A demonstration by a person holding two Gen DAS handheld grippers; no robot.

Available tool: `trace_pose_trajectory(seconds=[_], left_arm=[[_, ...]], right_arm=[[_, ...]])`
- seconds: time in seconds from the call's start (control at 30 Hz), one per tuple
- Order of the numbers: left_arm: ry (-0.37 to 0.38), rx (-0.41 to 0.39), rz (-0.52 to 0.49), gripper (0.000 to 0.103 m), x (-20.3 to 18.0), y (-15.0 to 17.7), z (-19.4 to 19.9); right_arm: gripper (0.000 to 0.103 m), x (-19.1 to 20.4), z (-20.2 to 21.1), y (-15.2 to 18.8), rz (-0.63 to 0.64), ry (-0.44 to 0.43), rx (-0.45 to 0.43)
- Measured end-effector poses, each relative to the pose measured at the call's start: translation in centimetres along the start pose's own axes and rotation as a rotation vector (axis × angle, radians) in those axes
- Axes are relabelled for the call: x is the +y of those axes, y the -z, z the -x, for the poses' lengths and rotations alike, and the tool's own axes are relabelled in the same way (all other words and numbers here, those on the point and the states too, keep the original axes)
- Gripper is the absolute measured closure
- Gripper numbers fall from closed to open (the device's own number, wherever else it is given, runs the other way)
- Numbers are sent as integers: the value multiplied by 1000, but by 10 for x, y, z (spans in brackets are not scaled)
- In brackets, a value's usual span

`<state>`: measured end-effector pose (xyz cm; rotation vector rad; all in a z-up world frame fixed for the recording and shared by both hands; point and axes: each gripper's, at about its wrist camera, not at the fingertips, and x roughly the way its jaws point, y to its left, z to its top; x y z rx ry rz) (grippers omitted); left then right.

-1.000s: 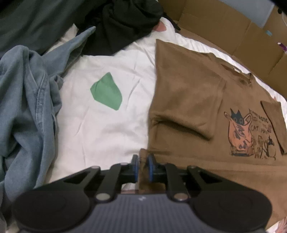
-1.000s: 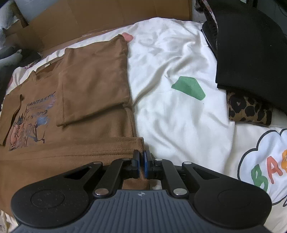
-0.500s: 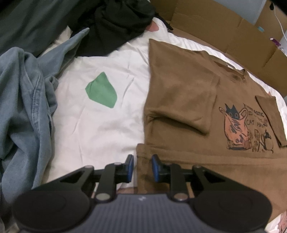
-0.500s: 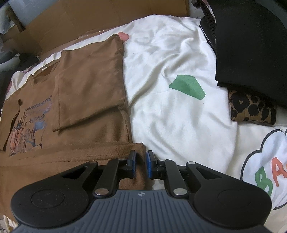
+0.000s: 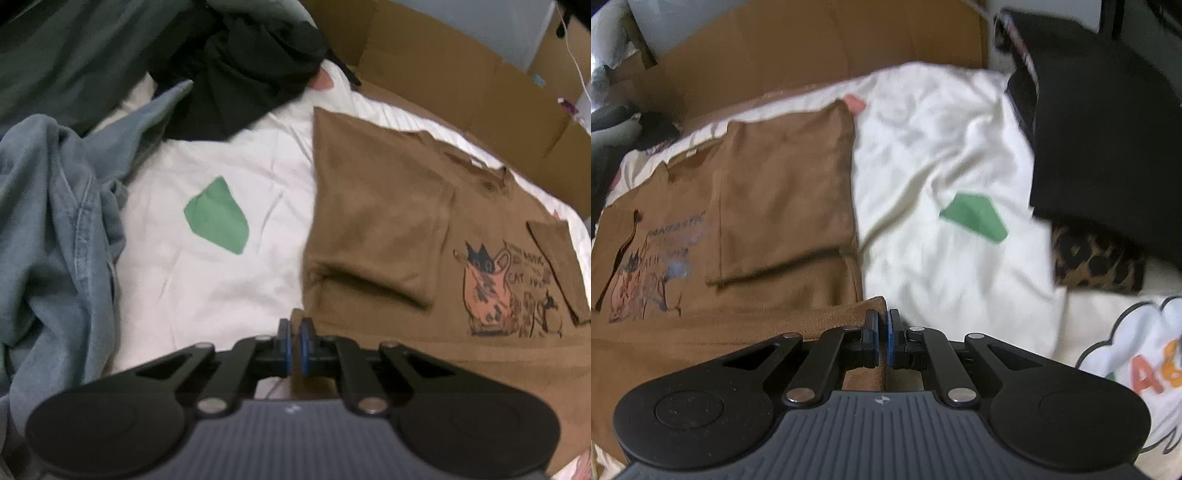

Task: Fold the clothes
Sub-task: 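Lift the hem with both tools and fold it toward the collar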

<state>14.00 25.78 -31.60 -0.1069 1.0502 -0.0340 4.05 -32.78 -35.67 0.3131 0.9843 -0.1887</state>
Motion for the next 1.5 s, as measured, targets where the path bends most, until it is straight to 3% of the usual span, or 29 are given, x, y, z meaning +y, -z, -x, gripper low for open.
trace_pose_trajectory(seconds=[0.27, 0.43, 0.57, 0.63, 0.67, 0.73, 1.0, 1.1, 1.17, 1.27, 1.5], left_arm=[[20, -27, 48, 98, 4, -7, 2], [-12, 22, 37, 98, 4, -5, -10], [-29, 46, 27, 86, 1, -3, -13], [-30, 51, 27, 75, 3, -1, -13], [-27, 53, 32, 69, 5, 0, -13], [-21, 56, 50, 65, 8, 2, -13], [-8, 63, 29, 65, 1, 5, -22], [13, 70, 33, 73, 0, 4, -22], [28, 76, 34, 93, -1, 4, -22], [32, 74, 24, 97, -2, 4, -16], [41, 31, 33, 98, -3, -1, 14]], right_arm=[[101, 1, -7, -5, -6, 35, 8], [100, 0, -13, -7, -16, 38, 21], [97, -2, -19, -7, -48, 24, 55], [91, -6, -20, -6, -81, 0, 67], [78, -8, -22, -5, -96, -11, 69], [65, -13, -24, -4, -123, -26, 66], [59, -5, -34, -4, -102, -61, 96], [59, -1, -36, -6, -68, -61, 111], [76, 2, -37, -7, -47, -61, 113], [94, 9, -34, -8, -11, -66, 127], [101, 22, 0, -21, 77, -23, 104]])
